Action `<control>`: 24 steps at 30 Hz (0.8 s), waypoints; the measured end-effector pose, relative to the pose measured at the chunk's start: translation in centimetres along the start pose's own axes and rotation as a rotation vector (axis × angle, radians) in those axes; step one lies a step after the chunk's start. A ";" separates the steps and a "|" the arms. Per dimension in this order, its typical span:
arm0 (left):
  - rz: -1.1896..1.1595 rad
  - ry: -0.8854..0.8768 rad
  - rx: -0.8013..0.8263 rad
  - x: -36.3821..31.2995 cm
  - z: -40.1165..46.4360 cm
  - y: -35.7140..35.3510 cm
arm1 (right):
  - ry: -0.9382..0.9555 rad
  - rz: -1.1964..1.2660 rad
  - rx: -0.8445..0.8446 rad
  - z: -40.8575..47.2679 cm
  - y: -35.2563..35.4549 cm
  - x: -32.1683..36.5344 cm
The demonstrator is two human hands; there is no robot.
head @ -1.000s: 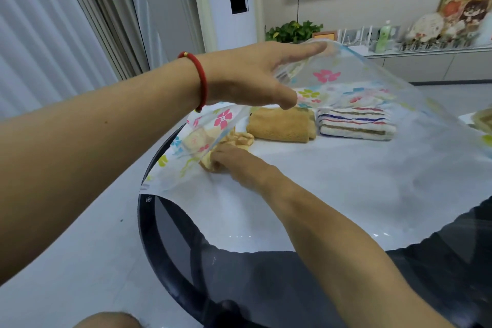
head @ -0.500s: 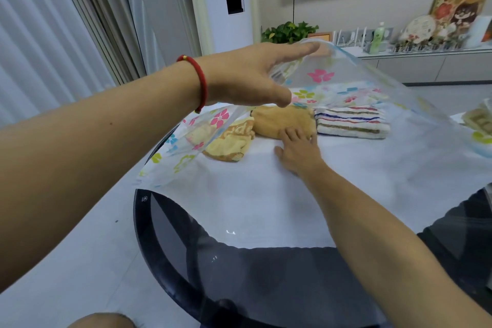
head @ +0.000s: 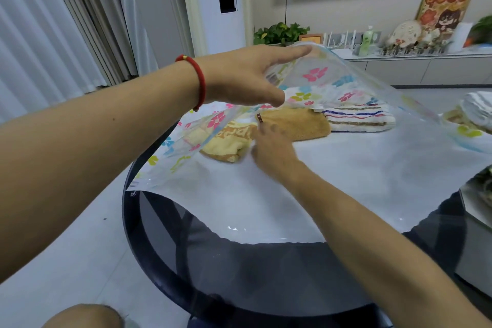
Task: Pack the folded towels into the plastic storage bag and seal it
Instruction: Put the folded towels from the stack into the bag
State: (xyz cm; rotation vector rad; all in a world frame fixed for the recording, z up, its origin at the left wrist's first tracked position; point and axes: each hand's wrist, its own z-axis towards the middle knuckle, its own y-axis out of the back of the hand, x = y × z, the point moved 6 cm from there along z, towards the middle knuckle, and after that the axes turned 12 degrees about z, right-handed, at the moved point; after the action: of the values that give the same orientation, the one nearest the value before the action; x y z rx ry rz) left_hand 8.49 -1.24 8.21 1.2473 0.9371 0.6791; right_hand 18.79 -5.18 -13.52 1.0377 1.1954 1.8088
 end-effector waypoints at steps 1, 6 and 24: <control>0.002 -0.005 -0.002 0.0 0.0 0.0 | 0.141 0.122 0.035 -0.5 -1.2 2.6; 0.015 -0.005 0.008 0.3 -0.2 -0.1 | -0.049 0.061 0.169 0.8 -4.3 3.9; 0.366 -0.055 -0.297 -3.3 1.5 -2.6 | 0.159 0.113 0.105 -13.7 5.1 -3.9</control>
State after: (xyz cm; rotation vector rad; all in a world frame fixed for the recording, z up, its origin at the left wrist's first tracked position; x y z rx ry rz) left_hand 8.11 -5.33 6.50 1.1721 0.5400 1.0269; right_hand 7.43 -15.07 -13.00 1.0541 1.3636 1.9641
